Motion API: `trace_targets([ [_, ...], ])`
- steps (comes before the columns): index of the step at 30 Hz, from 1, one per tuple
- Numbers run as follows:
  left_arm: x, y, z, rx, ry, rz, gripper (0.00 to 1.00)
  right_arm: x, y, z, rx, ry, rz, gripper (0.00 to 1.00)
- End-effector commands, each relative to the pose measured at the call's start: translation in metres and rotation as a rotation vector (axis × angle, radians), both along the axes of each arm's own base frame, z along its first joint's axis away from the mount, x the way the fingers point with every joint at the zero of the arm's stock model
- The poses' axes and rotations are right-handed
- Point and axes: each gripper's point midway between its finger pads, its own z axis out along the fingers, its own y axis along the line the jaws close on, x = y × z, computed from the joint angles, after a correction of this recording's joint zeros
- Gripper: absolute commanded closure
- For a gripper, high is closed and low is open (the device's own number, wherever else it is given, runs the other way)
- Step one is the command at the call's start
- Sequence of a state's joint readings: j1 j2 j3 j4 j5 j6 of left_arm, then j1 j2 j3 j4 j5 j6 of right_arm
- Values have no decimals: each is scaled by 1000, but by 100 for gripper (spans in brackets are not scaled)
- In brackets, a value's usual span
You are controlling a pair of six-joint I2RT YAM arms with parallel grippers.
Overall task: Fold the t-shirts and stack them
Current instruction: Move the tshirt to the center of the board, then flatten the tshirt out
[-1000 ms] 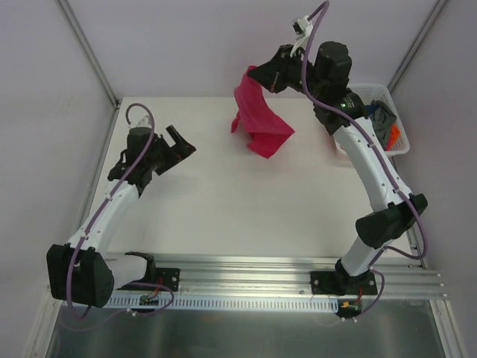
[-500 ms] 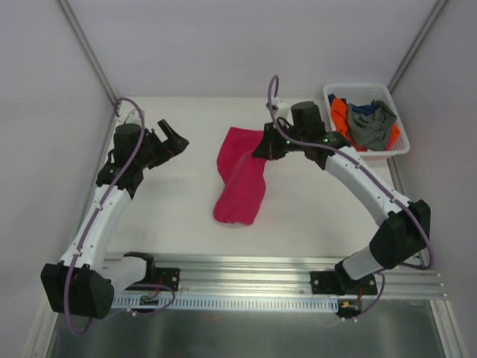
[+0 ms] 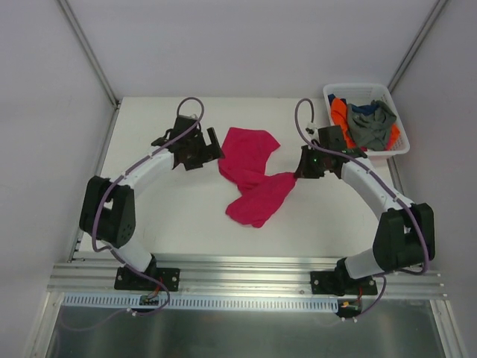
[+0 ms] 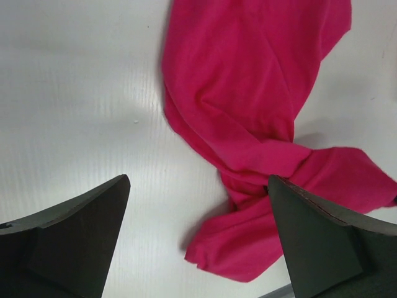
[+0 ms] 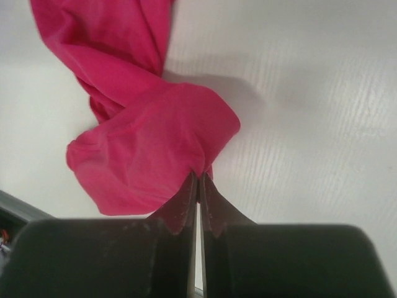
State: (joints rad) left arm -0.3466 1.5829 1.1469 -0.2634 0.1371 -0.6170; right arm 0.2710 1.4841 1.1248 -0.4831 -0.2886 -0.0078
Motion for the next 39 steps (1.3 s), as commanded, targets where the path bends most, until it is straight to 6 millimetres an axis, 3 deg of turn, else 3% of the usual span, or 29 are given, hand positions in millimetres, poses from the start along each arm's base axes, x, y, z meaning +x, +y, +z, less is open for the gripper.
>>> trace_targets([
  [1,29,-17,8,-29,-24,50,5,-5,-20,5,-31,-51,-97,99],
  [7,47,-31,-1,-14,-17,62,7,-17,-69,-13,-193,25,-246,99],
  [9,51,-30,-7,-2,-12,77,8,-25,-76,-14,-203,105,-304,99],
  [11,53,-30,-9,-8,-2,105,12,-32,-71,-8,-158,139,-298,91],
  [13,57,-31,-11,-7,-1,135,15,-28,-53,21,-83,56,-240,71],
  [14,58,-35,-11,-7,0,133,18,-24,-45,35,-56,12,-207,40],
  [15,63,-40,-12,-13,1,132,19,-23,-39,49,-52,-35,-170,30],
  [16,64,-45,-13,-15,2,129,19,-19,-24,75,-54,-128,-86,16],
  [17,67,-47,-14,-5,-4,141,19,-19,-19,82,-73,-159,-47,13],
  [21,71,-66,-26,-17,22,173,19,-19,28,89,-2,-228,120,12],
  [24,63,-62,-40,-21,63,245,21,-21,56,65,-43,-240,260,12],
  [27,52,-60,-42,-50,95,291,21,-15,54,59,-61,-268,233,12],
  [33,16,-68,-64,-43,153,372,19,-10,38,78,-125,-321,190,11],
  [39,25,-78,-77,-68,147,363,27,-23,26,73,-137,-285,145,10],
])
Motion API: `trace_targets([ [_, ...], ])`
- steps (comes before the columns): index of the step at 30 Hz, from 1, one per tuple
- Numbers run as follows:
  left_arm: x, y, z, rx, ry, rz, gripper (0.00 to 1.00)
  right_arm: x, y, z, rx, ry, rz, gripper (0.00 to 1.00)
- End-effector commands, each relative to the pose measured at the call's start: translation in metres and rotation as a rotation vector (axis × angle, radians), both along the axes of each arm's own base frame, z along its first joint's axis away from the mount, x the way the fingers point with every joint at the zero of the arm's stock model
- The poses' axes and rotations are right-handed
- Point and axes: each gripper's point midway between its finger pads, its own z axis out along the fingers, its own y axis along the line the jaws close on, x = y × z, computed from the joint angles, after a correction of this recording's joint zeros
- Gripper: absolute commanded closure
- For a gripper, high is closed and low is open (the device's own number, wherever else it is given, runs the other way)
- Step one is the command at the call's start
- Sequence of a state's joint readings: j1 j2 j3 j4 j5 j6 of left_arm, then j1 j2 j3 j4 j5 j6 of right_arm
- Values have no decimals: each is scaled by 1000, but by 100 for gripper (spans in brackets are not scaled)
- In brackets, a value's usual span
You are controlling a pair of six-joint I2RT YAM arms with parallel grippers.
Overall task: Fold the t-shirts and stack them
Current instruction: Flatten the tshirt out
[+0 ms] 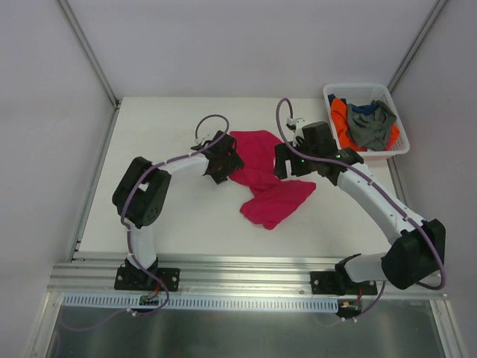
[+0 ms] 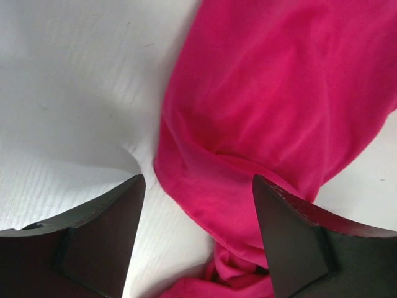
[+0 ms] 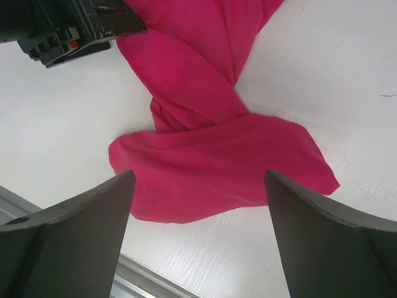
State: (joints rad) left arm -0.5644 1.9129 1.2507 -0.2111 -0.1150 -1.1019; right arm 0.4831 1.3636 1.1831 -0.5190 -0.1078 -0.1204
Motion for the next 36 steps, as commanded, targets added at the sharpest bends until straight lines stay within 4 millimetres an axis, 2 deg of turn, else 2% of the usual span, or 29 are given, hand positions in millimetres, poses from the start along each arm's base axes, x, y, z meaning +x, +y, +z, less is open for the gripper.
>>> trace_targets([
  [1,17,-6,11,-42,-67,50,30,-7,-12,20,9,-47,-39,10],
  [5,25,-6,-2,-25,-76,78,50,-16,-22,18,-4,-41,-81,10],
  [8,36,3,-10,24,-100,111,100,-20,-26,17,-12,-39,-97,10],
  [11,50,16,5,57,-164,142,100,-23,-25,14,-8,-15,-92,10],
  [14,65,36,40,93,-255,167,100,-22,-19,16,31,-7,-107,11],
  [15,69,40,66,96,-307,154,100,-20,-18,18,38,-13,-108,11],
  [16,70,46,82,102,-340,153,100,-18,-17,19,41,-18,-114,11],
  [17,69,54,116,101,-406,162,100,-15,-18,20,38,-25,-123,11],
  [18,69,66,135,161,-457,161,100,-13,-17,18,34,-19,-126,11],
  [19,66,74,152,189,-485,168,100,-9,-15,25,41,-31,-124,11],
  [20,59,83,180,196,-528,182,100,-7,-12,26,50,-28,-120,11],
  [22,47,100,205,279,-555,193,100,-2,-6,32,72,-42,-115,11],
  [23,37,106,228,277,-597,204,100,1,-5,34,79,-46,-116,11],
  [24,27,104,229,313,-605,175,100,3,-3,37,86,-51,-113,11],
  [25,20,111,236,350,-623,195,100,5,0,36,89,-47,-111,11],
  [26,9,114,245,362,-641,193,100,9,3,43,107,-61,-103,11],
  [27,0,107,247,366,-649,174,100,10,6,43,112,-60,-96,11],
  [29,-15,111,255,412,-656,183,100,14,12,46,141,-45,-105,12],
  [31,-23,98,268,428,-677,151,100,16,13,47,147,-50,-106,12],
  [32,-20,94,262,462,-656,137,100,17,15,45,149,-47,-99,12],
  [33,-15,91,272,463,-655,147,100,17,17,43,154,-42,-95,12],
  [34,-11,92,271,495,-640,150,100,17,22,44,171,-42,-75,12],
  [35,-6,94,251,583,-572,128,100,17,25,43,179,-40,-61,12],
  [36,1,93,267,561,-575,151,100,17,31,39,182,-32,-44,12],
])
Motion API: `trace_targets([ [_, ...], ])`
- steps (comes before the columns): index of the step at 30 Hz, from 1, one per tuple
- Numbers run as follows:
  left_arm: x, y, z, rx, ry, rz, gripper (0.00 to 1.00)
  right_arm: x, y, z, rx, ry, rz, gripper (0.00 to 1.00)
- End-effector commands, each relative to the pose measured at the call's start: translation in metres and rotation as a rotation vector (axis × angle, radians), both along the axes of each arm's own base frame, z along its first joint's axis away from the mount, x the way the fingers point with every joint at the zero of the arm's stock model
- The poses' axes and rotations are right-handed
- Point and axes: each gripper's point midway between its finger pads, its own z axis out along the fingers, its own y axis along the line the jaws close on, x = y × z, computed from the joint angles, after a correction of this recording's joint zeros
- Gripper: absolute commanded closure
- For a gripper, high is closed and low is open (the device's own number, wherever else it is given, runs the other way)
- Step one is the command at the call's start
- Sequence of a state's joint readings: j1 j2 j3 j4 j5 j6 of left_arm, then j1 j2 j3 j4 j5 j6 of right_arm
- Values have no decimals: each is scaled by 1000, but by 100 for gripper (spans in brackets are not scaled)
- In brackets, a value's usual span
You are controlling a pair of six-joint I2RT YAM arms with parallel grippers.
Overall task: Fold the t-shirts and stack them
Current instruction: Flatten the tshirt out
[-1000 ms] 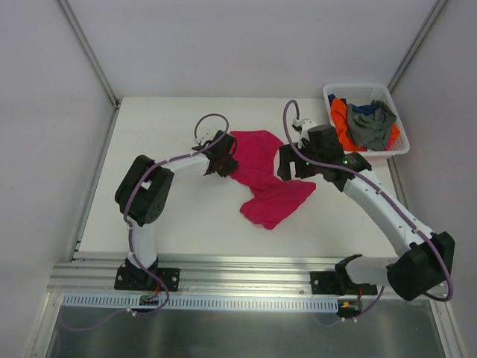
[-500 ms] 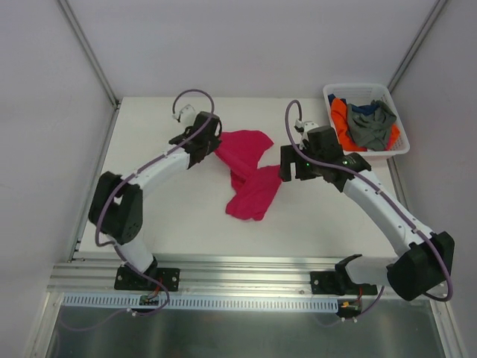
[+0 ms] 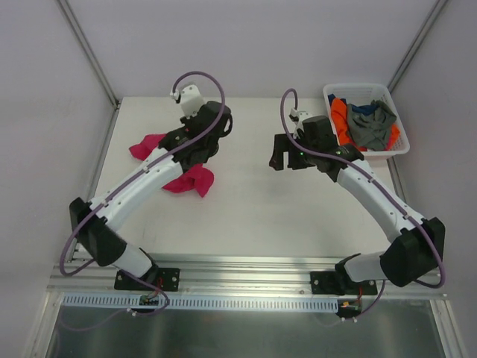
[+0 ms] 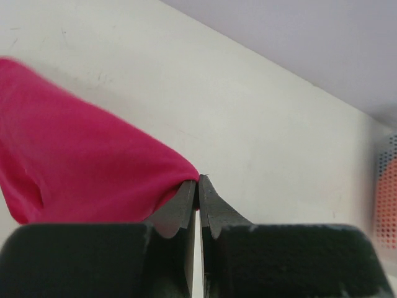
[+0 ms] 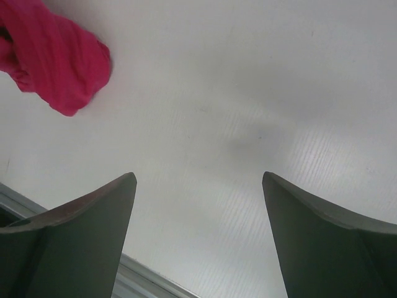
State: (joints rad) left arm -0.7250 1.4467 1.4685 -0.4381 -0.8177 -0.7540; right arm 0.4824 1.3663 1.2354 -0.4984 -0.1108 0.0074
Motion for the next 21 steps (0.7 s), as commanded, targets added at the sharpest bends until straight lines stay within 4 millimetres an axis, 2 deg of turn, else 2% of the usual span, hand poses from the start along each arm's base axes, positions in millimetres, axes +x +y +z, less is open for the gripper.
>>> trace_targets([
  [1,11,18,-2,125,90,90,100,6,24,13,78,-33,58,13],
  [2,14,26,-4,116,121,100,100,7,35,17,109,-55,98,13],
  [4,11,29,0,56,134,74,100,5,59,18,146,-96,173,13],
  [5,7,41,13,25,111,87,100,4,69,18,159,-106,196,13],
  [6,5,47,15,7,109,88,100,3,83,10,162,-101,230,13],
  [7,2,53,20,-5,101,92,100,8,97,13,184,-121,256,13],
  [8,-2,68,27,-16,90,109,100,9,108,11,187,-121,277,13],
  [9,-5,72,27,-24,96,104,100,4,126,9,174,-139,337,13],
  [10,-10,75,23,-35,110,93,100,7,140,-13,143,-112,369,14],
  [11,-19,81,25,-51,104,93,100,13,154,-4,129,-162,402,14],
  [12,-25,90,4,-45,148,115,100,10,167,-13,106,-164,435,14],
  [13,-32,94,-11,-54,188,116,100,16,175,-30,79,-156,449,14],
  [14,-44,101,-33,-83,234,135,100,20,183,-33,61,-177,475,15],
  [15,-48,115,-46,-110,265,171,100,24,185,-40,44,-176,481,15],
  [16,-54,113,-57,-151,299,154,100,29,186,-47,18,-181,475,16],
  [17,-65,120,-72,-160,324,172,100,37,188,-63,-19,-176,485,16],
  [20,-76,127,-82,-135,338,172,100,56,186,-84,-96,-184,435,16],
  [21,-77,128,-83,-131,341,168,100,63,189,-80,-102,-201,421,17],
])
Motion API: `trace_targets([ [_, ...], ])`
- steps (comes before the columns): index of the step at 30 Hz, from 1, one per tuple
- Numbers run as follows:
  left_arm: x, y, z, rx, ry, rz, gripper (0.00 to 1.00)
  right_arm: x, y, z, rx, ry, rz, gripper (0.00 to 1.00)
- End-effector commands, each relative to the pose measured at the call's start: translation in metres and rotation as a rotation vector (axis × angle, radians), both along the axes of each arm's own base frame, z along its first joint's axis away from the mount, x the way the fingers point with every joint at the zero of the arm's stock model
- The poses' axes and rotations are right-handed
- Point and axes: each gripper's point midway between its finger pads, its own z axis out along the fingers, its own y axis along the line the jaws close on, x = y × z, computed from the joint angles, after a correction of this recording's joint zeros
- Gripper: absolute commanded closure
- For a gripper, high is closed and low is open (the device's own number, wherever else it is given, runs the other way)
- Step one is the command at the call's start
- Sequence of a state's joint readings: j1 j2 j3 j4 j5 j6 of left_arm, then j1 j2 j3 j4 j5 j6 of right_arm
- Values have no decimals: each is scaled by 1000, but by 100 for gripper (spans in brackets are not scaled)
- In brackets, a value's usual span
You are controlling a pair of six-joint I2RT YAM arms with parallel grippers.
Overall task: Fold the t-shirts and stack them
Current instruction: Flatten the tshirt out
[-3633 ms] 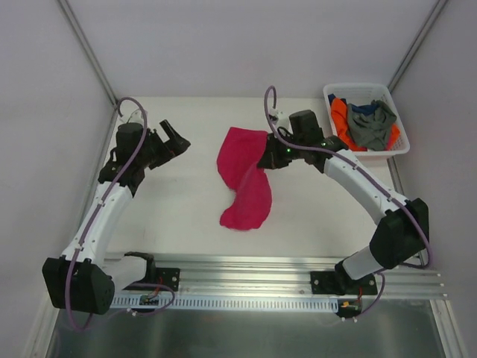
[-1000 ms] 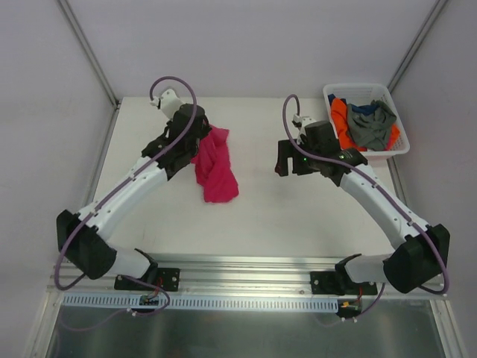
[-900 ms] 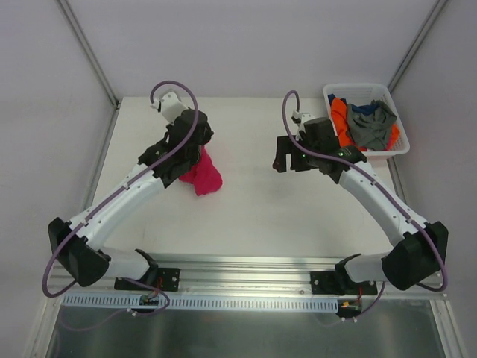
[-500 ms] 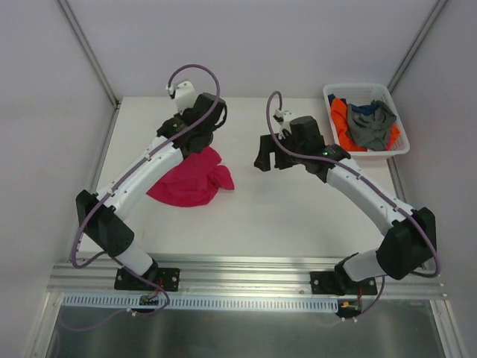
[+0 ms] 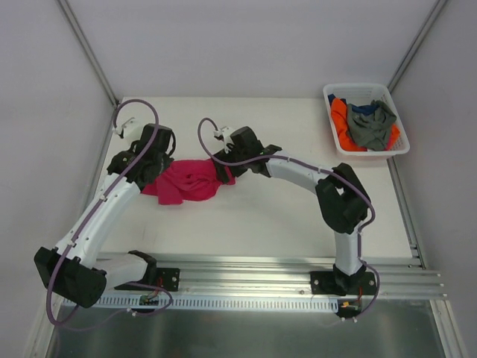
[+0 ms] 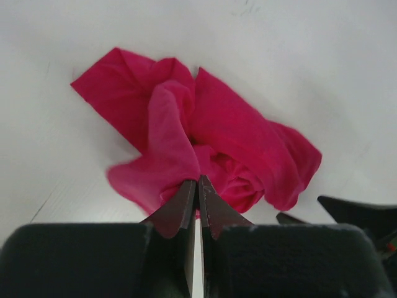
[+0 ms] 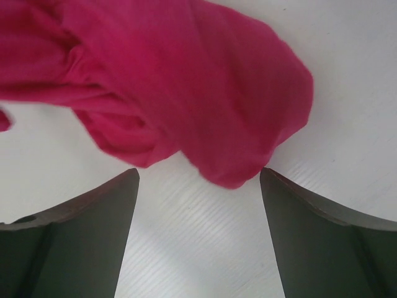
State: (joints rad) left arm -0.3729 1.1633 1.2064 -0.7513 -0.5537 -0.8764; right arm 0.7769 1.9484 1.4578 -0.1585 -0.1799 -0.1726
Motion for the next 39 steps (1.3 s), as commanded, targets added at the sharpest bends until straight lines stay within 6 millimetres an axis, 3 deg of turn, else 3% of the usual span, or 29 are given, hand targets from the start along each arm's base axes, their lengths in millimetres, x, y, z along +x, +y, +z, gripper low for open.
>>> trace_targets([
  [1,-11,-7,-11,-44,32,-35,100,43,7,27,-6,-155,-42,18],
  [7,-16,-7,-15,-70,42,-37,100,38,21,11,-53,-191,12,18],
  [15,-12,-5,-15,-72,55,-35,100,5,37,-2,-29,-149,124,19],
  [20,-17,-6,-11,-95,54,-49,100,22,39,-17,-81,-176,45,19],
  [23,-21,-5,-6,-95,45,-64,100,37,30,-34,-141,-169,-34,31],
  [24,-22,-4,-6,-92,43,-65,100,46,36,-24,-124,-182,-49,39],
  [26,-25,0,-5,-90,45,-62,100,46,37,-31,-147,-160,-49,46],
  [27,-26,1,-4,-90,42,-58,100,49,40,-31,-140,-156,-56,65],
  [28,-27,3,-4,-90,39,-53,100,51,39,-29,-139,-158,-72,79],
  [30,-29,8,-5,-85,47,-39,100,52,35,-15,-143,-165,-87,99],
  [33,-31,13,-8,-80,54,-23,100,55,20,10,-125,-199,-127,99],
  [34,-31,15,-7,-75,53,-21,100,52,14,39,-79,-220,-140,99],
  [36,-29,21,-4,-53,55,-21,100,47,-4,58,-35,-207,-154,99],
  [37,-25,23,1,-27,54,-35,100,42,-17,87,41,-191,-178,99],
  [39,-21,31,9,-15,47,-27,100,30,-32,108,129,-141,-181,99],
])
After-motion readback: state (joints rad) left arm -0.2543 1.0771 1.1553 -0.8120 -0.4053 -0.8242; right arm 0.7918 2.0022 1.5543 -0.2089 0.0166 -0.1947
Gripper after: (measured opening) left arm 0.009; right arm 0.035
